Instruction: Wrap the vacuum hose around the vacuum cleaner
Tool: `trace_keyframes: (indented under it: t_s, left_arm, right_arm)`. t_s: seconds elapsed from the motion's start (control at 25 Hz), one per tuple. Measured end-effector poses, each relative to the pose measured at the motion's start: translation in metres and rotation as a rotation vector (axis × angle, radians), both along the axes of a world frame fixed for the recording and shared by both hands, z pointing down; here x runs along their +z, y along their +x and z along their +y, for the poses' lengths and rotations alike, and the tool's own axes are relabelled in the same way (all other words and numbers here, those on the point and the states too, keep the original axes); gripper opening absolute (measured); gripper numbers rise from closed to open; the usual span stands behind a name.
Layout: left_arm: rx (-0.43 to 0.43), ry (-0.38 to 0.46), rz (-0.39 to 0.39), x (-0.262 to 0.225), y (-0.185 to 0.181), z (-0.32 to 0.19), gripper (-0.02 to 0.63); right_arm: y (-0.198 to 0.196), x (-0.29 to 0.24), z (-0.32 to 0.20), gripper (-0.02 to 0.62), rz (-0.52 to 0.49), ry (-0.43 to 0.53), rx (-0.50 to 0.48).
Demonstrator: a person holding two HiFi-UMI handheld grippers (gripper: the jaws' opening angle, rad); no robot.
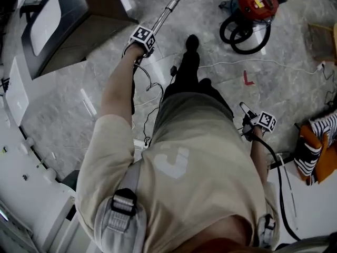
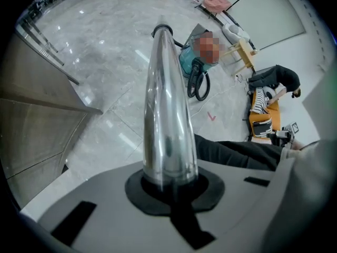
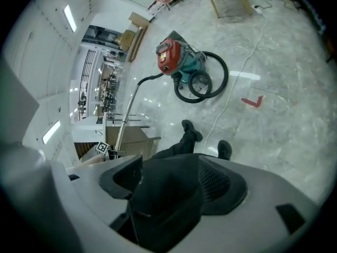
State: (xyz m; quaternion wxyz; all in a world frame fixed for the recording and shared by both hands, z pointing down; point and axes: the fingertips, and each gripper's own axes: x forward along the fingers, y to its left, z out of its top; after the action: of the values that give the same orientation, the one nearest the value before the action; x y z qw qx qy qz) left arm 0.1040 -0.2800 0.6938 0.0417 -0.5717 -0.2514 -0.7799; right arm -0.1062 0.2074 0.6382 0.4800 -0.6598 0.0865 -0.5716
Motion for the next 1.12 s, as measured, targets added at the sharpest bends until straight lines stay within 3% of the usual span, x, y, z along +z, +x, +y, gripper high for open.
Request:
trace_keyframes:
  t_s: [0.2, 0.32, 0.52, 0.6, 0.68, 0.8, 0.96, 1.12]
  left_arm:
    - [-0.016, -0.027, 0.010, -0.019, -0.033, 0.018, 0.018]
    - [-0.021, -0.064, 0.006, -0.030, -0.047, 0.033, 0.018]
    - [-0.038, -0.159, 0.029, -0.045, -0.038, 0.053, 0.025]
    - [-0.055, -0.195, 0.018, -0.047, -0.039, 0.056, 0.026]
    - [-0.078, -0.233, 0.003, -0.048, -0.042, 0.056, 0.026]
    - [-0.108, -0.298, -0.035, -0.051, -0.054, 0.051, 0.028]
    - [-0.139, -0.395, -0.072, -0.055, -0.062, 0.036, 0.029]
    - [-0.087, -0.464, -0.087, -0.064, -0.067, 0.016, 0.041]
  right_arm:
    - [-0.071, 0.007, -0.001, 0.331, -0.054, 0.055, 0.096]
    - [-0.076, -0.004, -0.014, 0.331, -0.042, 0.081, 0.102]
    - [0.024, -0.036, -0.088, 0.331, 0.180, 0.243, 0.148]
    - [0.070, -0.047, -0.147, 0.331, 0.267, 0.311, 0.079]
    - [0.109, -0.051, -0.215, 0.333, 0.317, 0.307, -0.050]
    - [0.154, -0.045, -0.320, 0.333, 0.288, 0.311, -0.133]
    - [0.215, -0.024, -0.425, 0.333, 0.235, 0.384, -0.022]
    - [0.252, 0.003, -0.468, 0.341, 0.236, 0.502, 0.199]
